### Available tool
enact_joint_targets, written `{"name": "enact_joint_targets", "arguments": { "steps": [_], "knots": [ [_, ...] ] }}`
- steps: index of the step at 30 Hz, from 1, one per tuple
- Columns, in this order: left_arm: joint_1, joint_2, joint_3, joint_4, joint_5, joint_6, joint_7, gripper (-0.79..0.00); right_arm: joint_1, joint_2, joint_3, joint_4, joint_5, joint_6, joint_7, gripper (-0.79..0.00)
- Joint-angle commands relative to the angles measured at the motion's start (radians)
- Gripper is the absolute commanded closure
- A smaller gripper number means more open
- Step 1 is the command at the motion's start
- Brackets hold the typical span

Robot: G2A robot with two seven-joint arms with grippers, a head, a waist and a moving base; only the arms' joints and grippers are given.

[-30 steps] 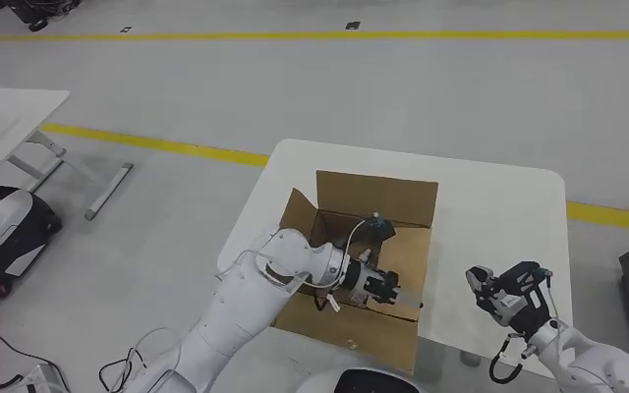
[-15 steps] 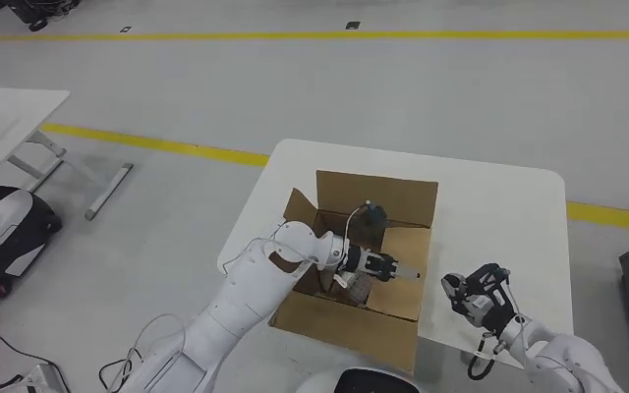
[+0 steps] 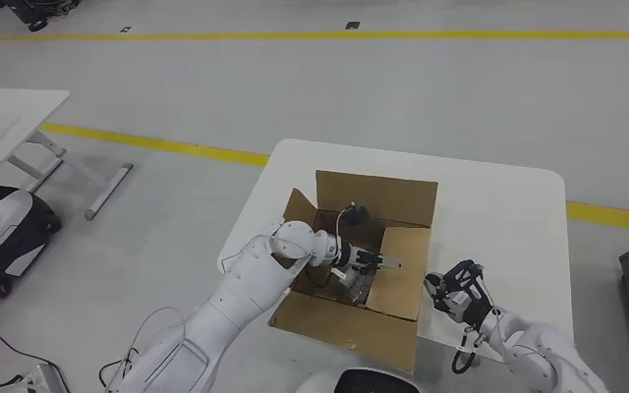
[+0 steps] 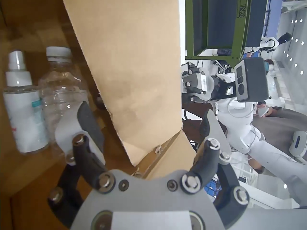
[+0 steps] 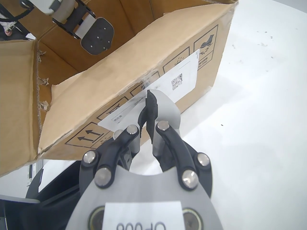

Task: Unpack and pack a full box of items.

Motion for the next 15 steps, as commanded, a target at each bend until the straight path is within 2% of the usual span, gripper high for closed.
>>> {"name": "enact_joint_targets", "arguments": {
  "steps": [1, 9, 15],
  "knots": [
    [-0.011, -0.004, 0.016, 0.030, -0.003, -0.009, 0.009, -0.785, 0.004, -0.002, -0.003, 0.008, 0.001, -0.002, -0.002, 0.000],
    [-0.042, -0.017, 0.051, 0.116, -0.059, -0.048, 0.013, -0.785, 0.011, -0.008, -0.012, 0.017, 0.005, -0.005, -0.001, 0.000],
    [-0.053, -0.026, 0.045, 0.147, -0.218, -0.065, -0.043, -0.785, 0.015, -0.011, -0.017, 0.019, 0.001, -0.005, -0.001, 0.000]
  ]
}}
